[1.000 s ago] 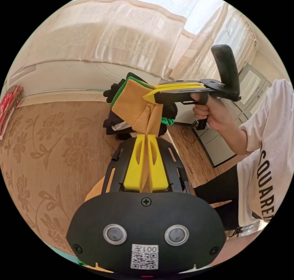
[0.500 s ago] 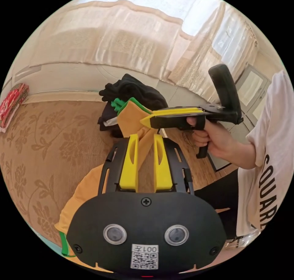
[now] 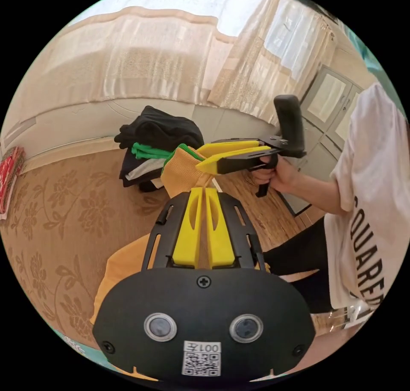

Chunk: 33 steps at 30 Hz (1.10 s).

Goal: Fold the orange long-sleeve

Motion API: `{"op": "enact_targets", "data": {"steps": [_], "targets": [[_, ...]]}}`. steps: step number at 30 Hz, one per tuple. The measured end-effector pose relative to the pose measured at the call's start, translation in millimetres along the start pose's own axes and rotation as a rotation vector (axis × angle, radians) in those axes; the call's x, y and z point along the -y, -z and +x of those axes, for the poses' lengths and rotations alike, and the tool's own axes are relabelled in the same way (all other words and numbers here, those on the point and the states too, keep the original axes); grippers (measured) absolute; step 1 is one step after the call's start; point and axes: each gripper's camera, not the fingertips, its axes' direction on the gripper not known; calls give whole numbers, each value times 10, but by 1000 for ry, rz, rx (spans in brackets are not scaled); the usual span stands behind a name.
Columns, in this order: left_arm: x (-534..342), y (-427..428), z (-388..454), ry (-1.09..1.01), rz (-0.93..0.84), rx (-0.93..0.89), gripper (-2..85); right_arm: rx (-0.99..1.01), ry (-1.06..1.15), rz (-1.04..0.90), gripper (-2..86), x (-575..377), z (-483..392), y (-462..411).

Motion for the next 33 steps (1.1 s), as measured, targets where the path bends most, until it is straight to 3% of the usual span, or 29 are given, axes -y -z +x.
{"op": "enact_targets", "data": {"steps": [3, 11, 15, 19, 22, 25, 29, 33], "targets": [[-135, 122, -182, 1, -15, -102, -9, 140, 57, 21, 102, -192, 202, 204], [-414, 411, -649, -81, 133, -589, -9, 196, 423, -175, 139, -281, 355, -94], [-399, 432, -744, -131, 99, -663, -9, 507, 558, -162, 143, 59, 468, -296], [-339, 446, -775, -208, 36, -747, -9, 602, 710, -197, 113, 369, 398, -401], [-300, 473, -801, -217, 11, -731, -9, 651, 793, -370, 42, 552, 351, -561], [-288, 505, -871, -149, -6, -636, -9, 547, 695, -387, 25, 650, 432, -603], [-293, 504, -983, -1, 31, -452, -9, 413, 358, -456, 17, 879, 738, -506], [-264, 294, -1087, 158, 129, -442, -9, 350, 108, -592, 15, 1112, 1057, -446]]}}
